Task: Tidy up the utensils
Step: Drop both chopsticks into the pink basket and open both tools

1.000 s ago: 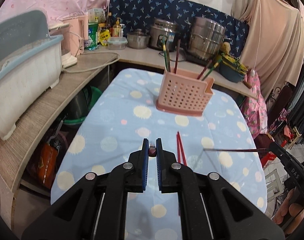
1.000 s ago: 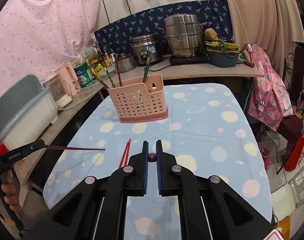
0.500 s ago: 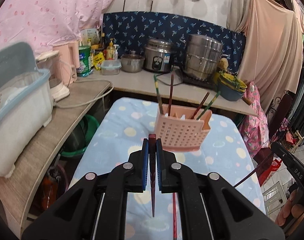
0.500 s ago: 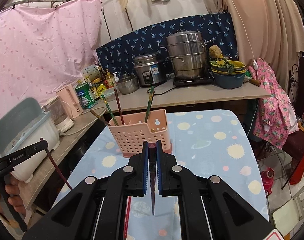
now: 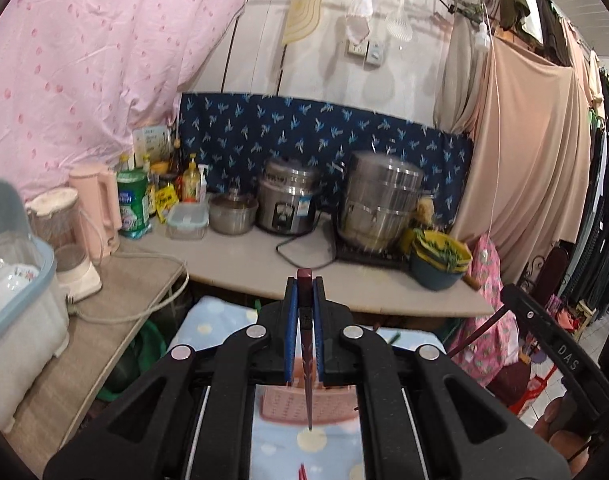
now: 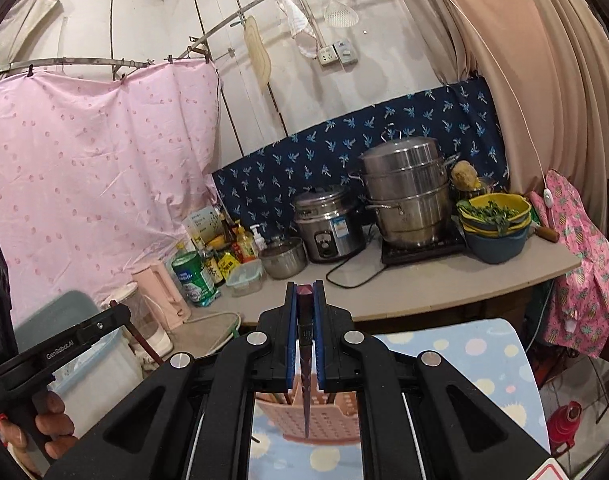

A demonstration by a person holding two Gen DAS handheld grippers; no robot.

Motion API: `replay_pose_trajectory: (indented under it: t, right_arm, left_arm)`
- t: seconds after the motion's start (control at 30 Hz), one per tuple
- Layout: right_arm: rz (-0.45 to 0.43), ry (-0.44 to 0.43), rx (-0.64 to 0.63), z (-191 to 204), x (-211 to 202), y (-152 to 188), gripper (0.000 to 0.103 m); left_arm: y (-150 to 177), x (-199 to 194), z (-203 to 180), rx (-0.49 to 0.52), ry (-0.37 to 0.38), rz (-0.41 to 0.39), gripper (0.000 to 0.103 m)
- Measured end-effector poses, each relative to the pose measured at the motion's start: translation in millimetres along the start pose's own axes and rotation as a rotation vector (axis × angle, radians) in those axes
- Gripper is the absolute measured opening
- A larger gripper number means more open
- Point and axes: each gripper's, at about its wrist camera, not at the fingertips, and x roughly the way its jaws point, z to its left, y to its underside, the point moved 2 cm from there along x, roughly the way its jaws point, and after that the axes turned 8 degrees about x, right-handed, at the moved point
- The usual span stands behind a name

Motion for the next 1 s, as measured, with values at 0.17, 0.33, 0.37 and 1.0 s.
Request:
replay_pose_trajectory:
  t: [0.17, 0.33, 0.37, 1.0]
  right_arm:
    - [-0.019, 0.0, -0.006, 9.2, 36.5, -19.6, 0.007]
    - [0.014, 0.026, -0.026, 8.2, 69.6, -10.6, 0.007]
    - [0.029, 0.031, -0.026, 5.5, 76.3, -6.1, 0.007]
    - [0.16, 0.091, -0.026, -18.6, 126.7, 46.3, 0.018]
  left_arm:
    - [-20.4, 29.2, -1.0, -0.002, -0.031, -0.03, 0.007]
    - [-10.2, 63.1, 1.1, -0.001, -0.044, 0.014, 0.007]
    - [-6.4, 68.4, 2.1, -0.001, -0.043, 0.023, 0.007]
    - [36.7, 111.7, 6.3, -0.008, -0.064, 0.115, 0.039]
